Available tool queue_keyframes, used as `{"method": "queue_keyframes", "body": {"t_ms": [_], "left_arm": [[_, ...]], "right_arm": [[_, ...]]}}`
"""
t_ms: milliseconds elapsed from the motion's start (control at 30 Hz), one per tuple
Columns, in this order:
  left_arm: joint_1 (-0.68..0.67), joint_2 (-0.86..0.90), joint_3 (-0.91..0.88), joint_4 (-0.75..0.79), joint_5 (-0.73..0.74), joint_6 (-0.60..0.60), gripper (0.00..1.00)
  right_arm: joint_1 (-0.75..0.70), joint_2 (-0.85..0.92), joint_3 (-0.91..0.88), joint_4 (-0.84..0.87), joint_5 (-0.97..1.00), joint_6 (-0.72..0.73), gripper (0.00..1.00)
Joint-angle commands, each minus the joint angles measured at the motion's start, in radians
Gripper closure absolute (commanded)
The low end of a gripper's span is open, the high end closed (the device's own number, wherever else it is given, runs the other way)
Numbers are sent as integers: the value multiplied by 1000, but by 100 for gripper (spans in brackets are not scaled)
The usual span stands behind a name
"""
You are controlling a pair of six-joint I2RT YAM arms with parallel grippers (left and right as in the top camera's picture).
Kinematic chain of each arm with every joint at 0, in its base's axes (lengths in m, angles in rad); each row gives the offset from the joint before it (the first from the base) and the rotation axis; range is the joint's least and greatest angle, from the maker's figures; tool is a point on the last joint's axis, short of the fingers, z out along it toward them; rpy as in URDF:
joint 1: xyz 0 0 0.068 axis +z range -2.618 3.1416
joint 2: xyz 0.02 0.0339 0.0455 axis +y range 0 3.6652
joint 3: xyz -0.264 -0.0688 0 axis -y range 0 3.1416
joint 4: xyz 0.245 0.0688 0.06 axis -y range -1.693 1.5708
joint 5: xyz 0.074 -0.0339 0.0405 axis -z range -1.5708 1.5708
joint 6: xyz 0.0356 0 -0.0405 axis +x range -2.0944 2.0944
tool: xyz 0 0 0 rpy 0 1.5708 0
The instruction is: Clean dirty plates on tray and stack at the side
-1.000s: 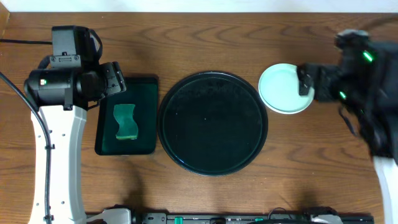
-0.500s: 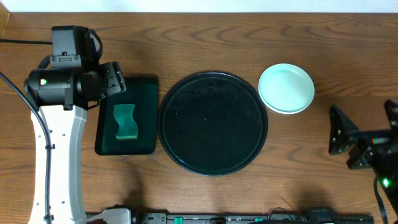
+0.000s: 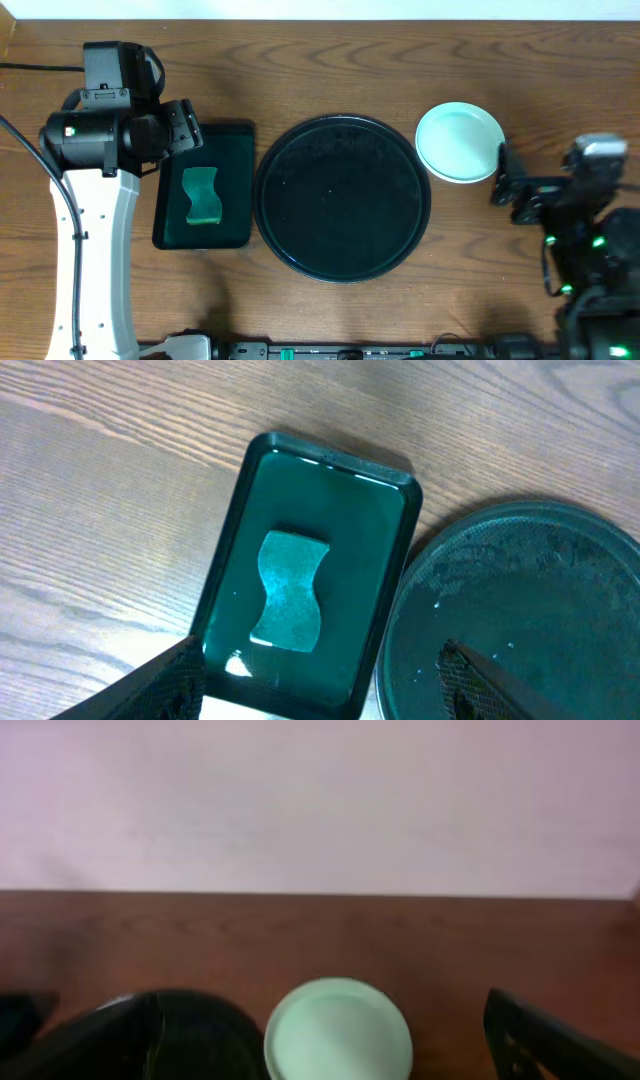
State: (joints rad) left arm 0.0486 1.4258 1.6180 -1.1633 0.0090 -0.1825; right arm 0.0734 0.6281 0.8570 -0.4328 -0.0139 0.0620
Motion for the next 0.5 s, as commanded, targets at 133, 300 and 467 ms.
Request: {"method": "queue_keyframes", "body": {"t_ms": [133, 300, 467], "left_arm": [[-2, -1, 1, -3, -1, 6, 25], [-2, -1, 1, -3, -1, 6, 25], [-2, -1, 1, -3, -1, 6, 25]], "right_arm": [[-31, -286, -452, 291, -81, -87, 1], [-57, -484, -642, 317, -95, -86, 1], [-74, -614, -749, 321, -111, -87, 1]]}}
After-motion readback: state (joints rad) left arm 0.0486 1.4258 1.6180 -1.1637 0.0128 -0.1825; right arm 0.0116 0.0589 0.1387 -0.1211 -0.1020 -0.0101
